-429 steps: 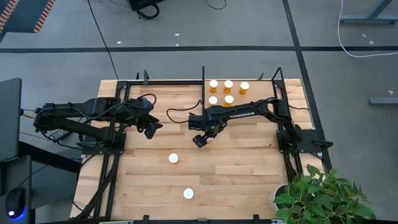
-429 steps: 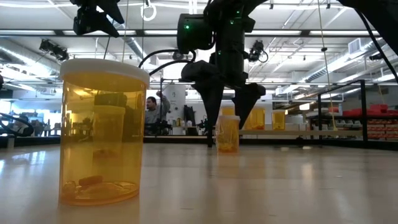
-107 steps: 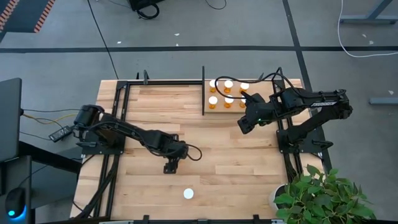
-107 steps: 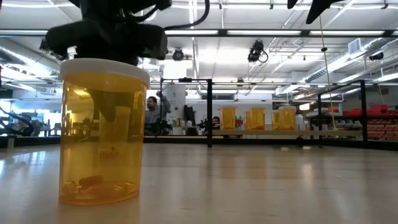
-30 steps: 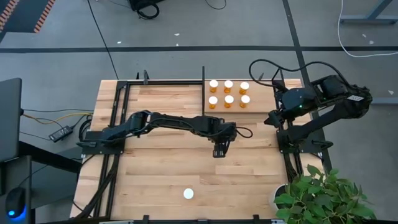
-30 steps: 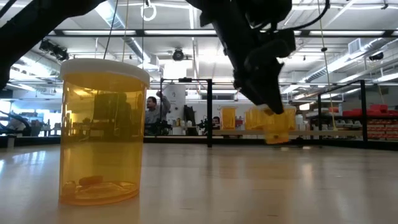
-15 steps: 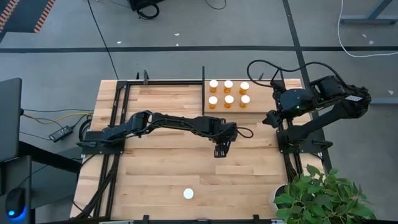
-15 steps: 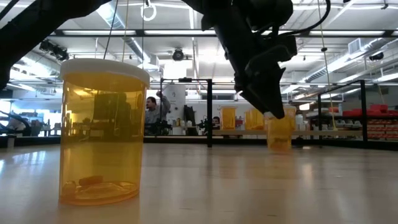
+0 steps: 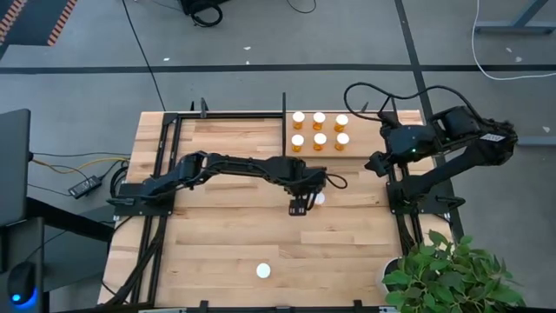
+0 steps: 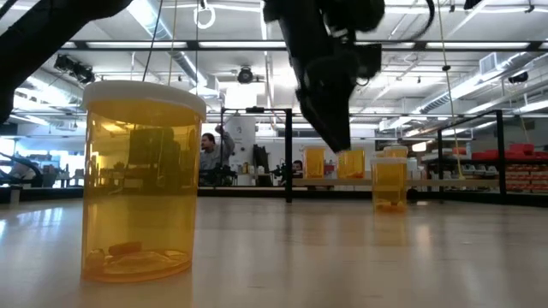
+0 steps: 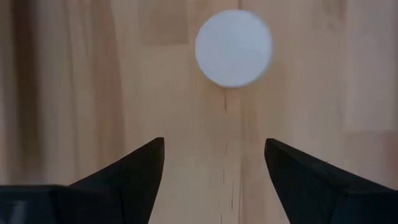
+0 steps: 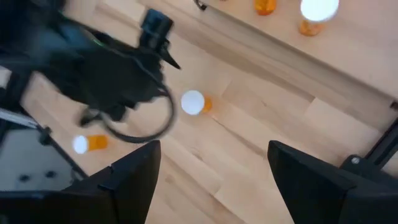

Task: Pick and place medicine bottles onto shelf by color
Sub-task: Put the orange pill bottle on the shelf

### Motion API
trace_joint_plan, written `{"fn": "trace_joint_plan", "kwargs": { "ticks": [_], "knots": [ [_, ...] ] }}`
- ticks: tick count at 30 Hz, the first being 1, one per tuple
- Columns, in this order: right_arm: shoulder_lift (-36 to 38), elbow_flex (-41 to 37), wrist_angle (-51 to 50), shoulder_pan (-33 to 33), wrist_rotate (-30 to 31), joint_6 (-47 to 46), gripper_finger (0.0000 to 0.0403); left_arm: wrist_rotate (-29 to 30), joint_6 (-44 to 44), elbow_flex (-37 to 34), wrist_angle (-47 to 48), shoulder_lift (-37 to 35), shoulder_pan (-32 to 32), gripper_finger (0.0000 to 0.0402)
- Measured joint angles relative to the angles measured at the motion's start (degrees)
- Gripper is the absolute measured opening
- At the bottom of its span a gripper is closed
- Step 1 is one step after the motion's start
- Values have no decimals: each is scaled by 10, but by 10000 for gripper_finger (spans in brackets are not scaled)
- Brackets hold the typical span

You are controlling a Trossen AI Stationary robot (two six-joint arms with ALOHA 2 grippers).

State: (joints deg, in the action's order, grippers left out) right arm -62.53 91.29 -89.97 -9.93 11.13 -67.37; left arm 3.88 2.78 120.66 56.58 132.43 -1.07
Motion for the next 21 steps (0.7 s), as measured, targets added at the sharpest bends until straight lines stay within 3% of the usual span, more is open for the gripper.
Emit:
{"fn": "trace_joint_plan", "kwargs": {
  "ticks": [7, 12, 15, 21],
  "knots": [
    [-31, -7, 0, 0, -38, 75, 303, 7, 25, 0, 7, -71, -12, 250],
    [-54, -7, 0, -12, -47, 95, 303, 17, 39, -50, -5, -137, -18, 213],
    [-61, -7, 0, -27, -31, 88, 303, 17, 38, -136, -20, -195, -16, 189],
    [-74, -7, 21, -68, 35, 48, 303, 17, -27, -401, -118, -371, -10, 162]
  ]
}}
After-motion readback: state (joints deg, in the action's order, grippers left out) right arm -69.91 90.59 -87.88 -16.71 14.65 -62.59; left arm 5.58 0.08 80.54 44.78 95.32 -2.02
